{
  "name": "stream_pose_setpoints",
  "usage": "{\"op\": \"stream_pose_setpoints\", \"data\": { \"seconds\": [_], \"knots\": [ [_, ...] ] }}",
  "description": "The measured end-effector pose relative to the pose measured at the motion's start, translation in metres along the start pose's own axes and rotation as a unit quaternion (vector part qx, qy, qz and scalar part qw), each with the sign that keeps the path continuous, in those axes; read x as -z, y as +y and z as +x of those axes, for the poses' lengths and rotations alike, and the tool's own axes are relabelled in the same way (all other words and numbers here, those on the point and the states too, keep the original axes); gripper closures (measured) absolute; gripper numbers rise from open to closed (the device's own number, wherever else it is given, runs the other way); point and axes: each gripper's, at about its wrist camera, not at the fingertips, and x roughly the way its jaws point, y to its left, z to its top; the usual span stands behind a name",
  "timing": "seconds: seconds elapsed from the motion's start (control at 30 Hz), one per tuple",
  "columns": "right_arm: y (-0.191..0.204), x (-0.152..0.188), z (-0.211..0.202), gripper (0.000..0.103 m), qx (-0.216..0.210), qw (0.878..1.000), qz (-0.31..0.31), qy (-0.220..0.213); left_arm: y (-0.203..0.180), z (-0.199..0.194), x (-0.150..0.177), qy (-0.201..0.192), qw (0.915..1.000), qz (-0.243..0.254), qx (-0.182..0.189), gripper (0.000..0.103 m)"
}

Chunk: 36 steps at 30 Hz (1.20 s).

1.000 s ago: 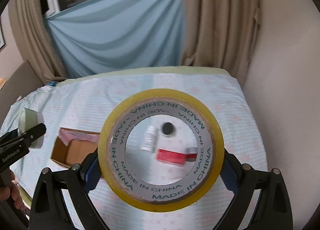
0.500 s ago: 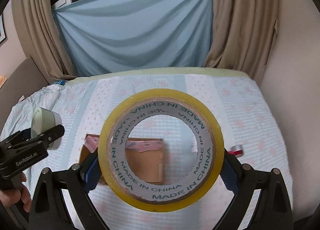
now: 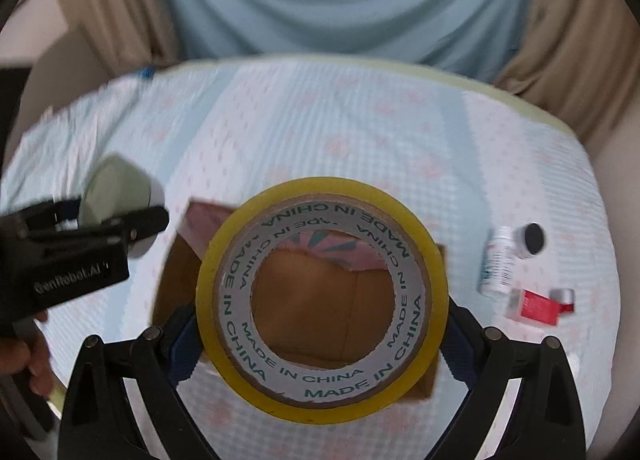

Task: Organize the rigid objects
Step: 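Carry the green jar and tape roll with both tools over the cardboard box, then open both tools to drop the jar and tape into the box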

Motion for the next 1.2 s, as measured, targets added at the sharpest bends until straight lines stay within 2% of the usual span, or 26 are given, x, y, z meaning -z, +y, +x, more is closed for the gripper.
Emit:
{"op": "stream_pose_setpoints", "data": {
  "seconds": [0.3,0.53,0.63,0.8,0.87,0.9,0.93,0.97,1.07,1.13,1.2],
  "knots": [
    [-0.01,0.022,0.105,0.007,-0.014,0.995,-0.064,0.072,-0.012,0.107,-0.002,0.085,0.9957,0.033,-0.013,0.034],
    [-0.014,0.035,0.14,0.007,-0.014,0.992,-0.075,0.105,-0.021,0.157,0.018,0.136,0.9899,0.041,-0.011,0.035],
    [-0.013,0.037,0.146,0.007,-0.012,0.991,-0.08,0.111,-0.027,0.16,0.017,0.132,0.9896,0.054,-0.018,0.034],
    [-0.015,0.035,0.15,0.007,-0.037,0.99,-0.08,0.113,-0.03,0.159,0.01,0.129,0.9893,0.066,-0.017,0.034],
    [-0.015,0.036,0.148,0.007,-0.034,0.991,-0.087,0.098,-0.031,0.156,0.007,0.128,0.9892,0.069,-0.012,0.033],
    [-0.015,0.037,0.146,0.007,-0.034,0.991,-0.09,0.091,-0.032,0.154,0.005,0.129,0.9891,0.071,-0.008,0.031],
    [-0.015,0.038,0.145,0.007,-0.036,0.991,-0.092,0.089,-0.031,0.151,0.002,0.126,0.9893,0.074,-0.001,0.013],
    [-0.014,0.04,0.147,0.007,-0.035,0.99,-0.094,0.102,-0.031,0.148,0.001,0.123,0.9895,0.075,0.003,0.001],
    [-0.015,0.049,0.154,0.006,-0.034,0.983,-0.099,0.151,-0.026,0.135,-0.006,0.103,0.9923,0.067,0.01,0.0],
    [-0.018,0.053,0.149,0.001,-0.034,0.986,-0.092,0.137,-0.023,0.129,-0.009,0.102,0.9925,0.068,0.005,0.0],
    [-0.021,0.054,0.139,0.0,-0.036,0.99,-0.08,0.109,-0.021,0.126,-0.01,0.103,0.9924,0.067,0.004,0.0]
  ]
}}
